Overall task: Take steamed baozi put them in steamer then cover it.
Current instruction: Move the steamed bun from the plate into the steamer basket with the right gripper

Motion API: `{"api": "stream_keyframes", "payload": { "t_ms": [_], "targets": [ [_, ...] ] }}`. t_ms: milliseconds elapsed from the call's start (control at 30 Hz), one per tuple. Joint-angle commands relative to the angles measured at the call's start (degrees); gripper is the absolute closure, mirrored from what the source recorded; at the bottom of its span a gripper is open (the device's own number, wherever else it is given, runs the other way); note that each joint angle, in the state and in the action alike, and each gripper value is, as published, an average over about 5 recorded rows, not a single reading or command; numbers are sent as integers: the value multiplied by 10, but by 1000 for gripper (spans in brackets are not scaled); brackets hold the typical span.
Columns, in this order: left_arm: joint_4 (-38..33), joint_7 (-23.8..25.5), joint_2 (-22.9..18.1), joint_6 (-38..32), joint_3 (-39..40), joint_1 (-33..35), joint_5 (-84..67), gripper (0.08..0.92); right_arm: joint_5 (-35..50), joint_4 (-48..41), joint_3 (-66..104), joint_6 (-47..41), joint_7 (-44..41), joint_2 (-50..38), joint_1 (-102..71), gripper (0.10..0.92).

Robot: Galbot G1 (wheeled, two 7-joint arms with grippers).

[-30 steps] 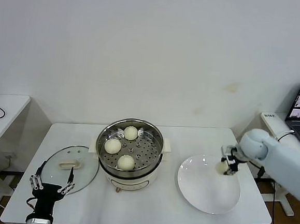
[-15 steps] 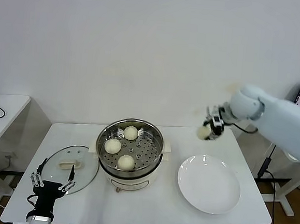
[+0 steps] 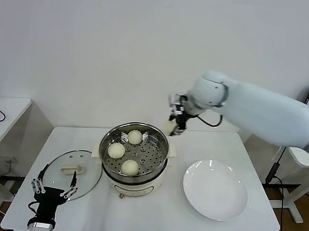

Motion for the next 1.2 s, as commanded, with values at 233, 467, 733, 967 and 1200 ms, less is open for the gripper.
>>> {"api": "stream_keyframes", "payload": {
  "t_ms": [233, 467, 733, 967, 1200],
  "targets": [
    [0, -1, -4, -1, -2, 2, -2, 177, 40, -56, -21, -73, 71, 135, -86, 448],
    [5, -1, -4, -1, -3, -2, -3, 177, 21, -69, -24, -76, 74, 135, -105, 448],
    [9, -2, -5, -2, 0, -7, -3, 177, 2, -80, -23, -75, 74, 135, -115, 448],
    [7, -1, -6, -1, 0, -8, -3, 177, -11, -81, -18, -75, 74, 132, -117, 442],
    [6, -2, -6, -2, 0, -7, -3, 177, -2, -65, -12, -75, 74, 114, -112, 415]
  ]
}}
